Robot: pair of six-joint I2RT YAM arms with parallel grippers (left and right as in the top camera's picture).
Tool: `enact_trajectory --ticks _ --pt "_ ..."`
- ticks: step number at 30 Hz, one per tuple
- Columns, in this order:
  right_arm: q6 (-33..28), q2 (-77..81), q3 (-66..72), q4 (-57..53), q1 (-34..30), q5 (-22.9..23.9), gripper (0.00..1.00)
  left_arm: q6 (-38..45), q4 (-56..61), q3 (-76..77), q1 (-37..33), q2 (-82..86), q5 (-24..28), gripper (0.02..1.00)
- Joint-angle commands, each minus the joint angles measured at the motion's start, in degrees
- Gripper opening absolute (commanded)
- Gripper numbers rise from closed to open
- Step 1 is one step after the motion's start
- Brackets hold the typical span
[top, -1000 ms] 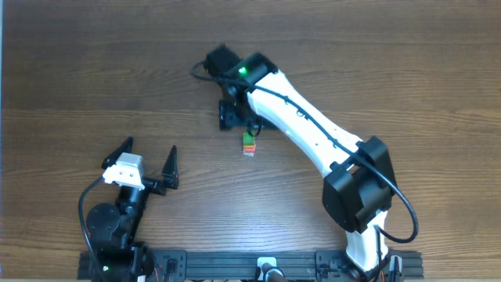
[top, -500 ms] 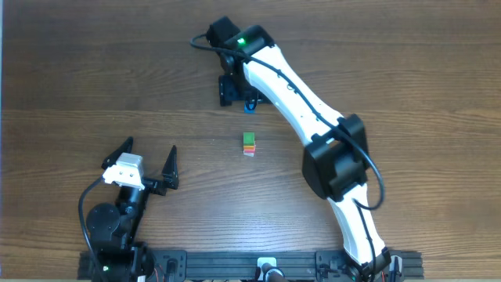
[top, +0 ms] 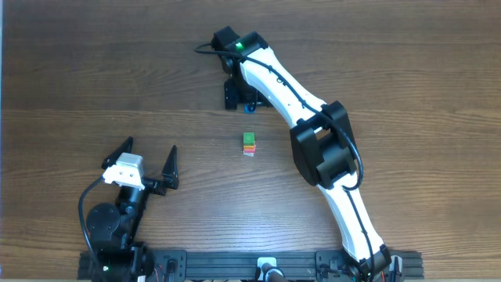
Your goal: Stack Cubes
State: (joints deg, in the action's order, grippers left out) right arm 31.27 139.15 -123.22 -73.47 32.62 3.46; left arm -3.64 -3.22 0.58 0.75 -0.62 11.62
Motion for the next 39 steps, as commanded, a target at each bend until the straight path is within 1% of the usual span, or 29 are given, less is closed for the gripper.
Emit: enact_trajectory --ticks 1,14,18,19,23,31,35,39 --pt "-0.66 1.62 -1.49 0.87 -0.66 0.7 0.807 0.63 -0.07 -0.26 0.2 0.24 0.35 0.998" --pt "-0.66 3.04 -1.49 1.31 -0.61 0.48 0.785 0.63 -0.07 -0.26 0.2 0.24 0.35 0.998" --pt "-0.46 3.41 -1.49 1.31 -0.59 0.46 0.733 0.61 -0.07 -0.26 0.2 0.24 0.35 0.998" --pt "-0.46 3.43 -1.46 1.31 -0.55 0.46 0.713 0.63 -0.07 -0.26 0.2 0.24 0.35 0.996" --pt "-0.46 3.43 -1.46 1.49 -0.33 0.42 0.575 0.63 -0.07 -0.26 0.2 0.24 0.35 0.998" --pt "-0.44 3.48 -1.46 2.03 0.02 -0.66 0.384 0.63 -0.07 -0.26 0.2 0.24 0.35 0.998" --pt "-0.04 3.48 -1.46 2.08 0.15 -0.74 0.261 0.63 -0.07 -0.26 0.2 0.24 0.35 0.996" --pt "-0.02 3.48 -1.46 2.08 0.22 -0.87 0.207 0.63 -0.07 -0.26 0.2 0.24 0.35 0.996"
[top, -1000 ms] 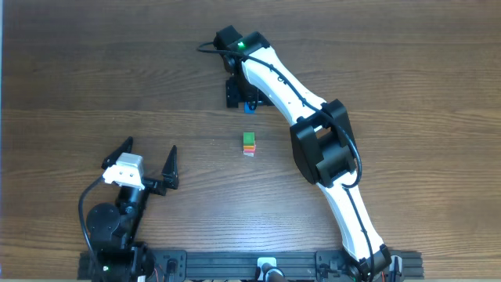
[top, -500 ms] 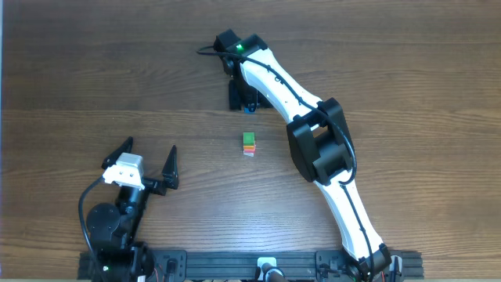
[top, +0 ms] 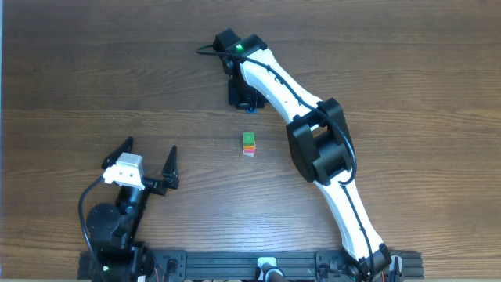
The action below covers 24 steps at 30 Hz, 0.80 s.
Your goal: Stack Cubes
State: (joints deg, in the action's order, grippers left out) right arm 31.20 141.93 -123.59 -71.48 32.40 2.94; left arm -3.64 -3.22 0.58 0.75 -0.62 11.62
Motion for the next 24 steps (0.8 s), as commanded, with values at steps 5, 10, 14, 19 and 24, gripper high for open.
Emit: enact_trajectory --ticks 5,10,14,19,24 --pt "0.09 0.44 -1.14 -0.26 0.44 -0.35 0.143 0.63 -0.07 -0.26 0.2 0.24 0.35 0.998" --pt "0.26 -2.12 -1.14 -1.42 0.44 -0.28 0.128 0.63 -0.07 -0.26 0.2 0.24 0.35 0.998" --pt "0.24 -6.1 -1.14 -2.51 0.44 -0.24 0.119 0.63 -0.07 -0.26 0.2 0.24 0.35 0.998" --pt "0.24 -12.17 -1.14 -4.72 0.83 0.17 0.093 0.63 -0.07 -0.26 0.2 0.24 0.35 0.998" --pt "0.5 -18.45 -1.14 -9.33 2.19 1.53 0.025 0.63 -0.07 -0.26 0.2 0.24 0.35 0.998"
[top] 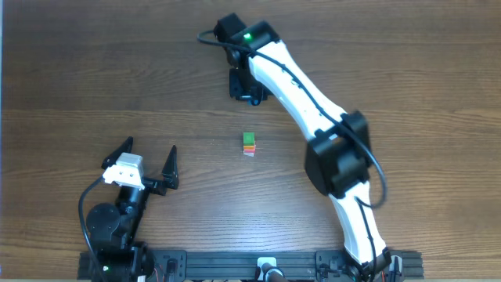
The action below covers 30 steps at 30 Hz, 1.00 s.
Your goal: Stack Cubes
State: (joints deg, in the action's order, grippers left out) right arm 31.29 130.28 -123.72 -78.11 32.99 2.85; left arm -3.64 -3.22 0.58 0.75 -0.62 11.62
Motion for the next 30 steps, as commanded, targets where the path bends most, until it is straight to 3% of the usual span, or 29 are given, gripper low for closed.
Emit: enact_trajectory --ticks 1,7,13,20,30 --pt "0.52 -7.74 -1.01 -3.82 1.92 1.75 0.012 0.63 -0.07 -0.26 0.2 0.24 0.35 0.998" --pt "4.66 -11.98 -0.98 -11.17 4.92 4.59 0.012 0.63 -0.07 -0.26 0.2 0.24 0.35 0.998" --pt "10.1 -13.81 0.07 -17.29 11.98 3.63 0.009 0.63 -0.07 -0.26 0.2 0.24 0.35 0.998" --pt "12.46 -17.49 9.75 -11.74 14.21 1.31 0.009 0.63 -0.07 -0.26 0.2 0.24 0.35 0.998" --pt "13.05 -20.52 18.16 -3.89 11.78 0.92 0.012 0.63 -0.07 -0.26 0.2 0.24 0.35 0.998"
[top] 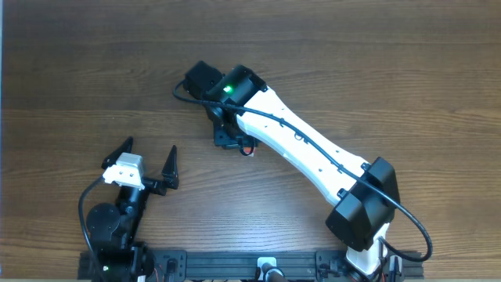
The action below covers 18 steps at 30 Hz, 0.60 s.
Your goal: Stack Cubes
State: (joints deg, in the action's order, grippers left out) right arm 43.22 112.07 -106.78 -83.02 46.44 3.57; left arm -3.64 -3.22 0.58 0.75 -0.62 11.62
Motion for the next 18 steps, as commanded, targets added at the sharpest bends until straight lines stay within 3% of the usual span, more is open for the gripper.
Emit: enact_trajectory --ticks 1,18 --pt "1.14 -2.32 1.55 1.36 -1.9 0.33 0.009 0.63 -0.07 -0.26 0.2 0.24 0.35 0.998" --pt "1.31 -2.25 5.29 5.51 -3.54 0.81 0.012 0.63 -0.07 -0.26 0.2 0.24 0.35 0.998"
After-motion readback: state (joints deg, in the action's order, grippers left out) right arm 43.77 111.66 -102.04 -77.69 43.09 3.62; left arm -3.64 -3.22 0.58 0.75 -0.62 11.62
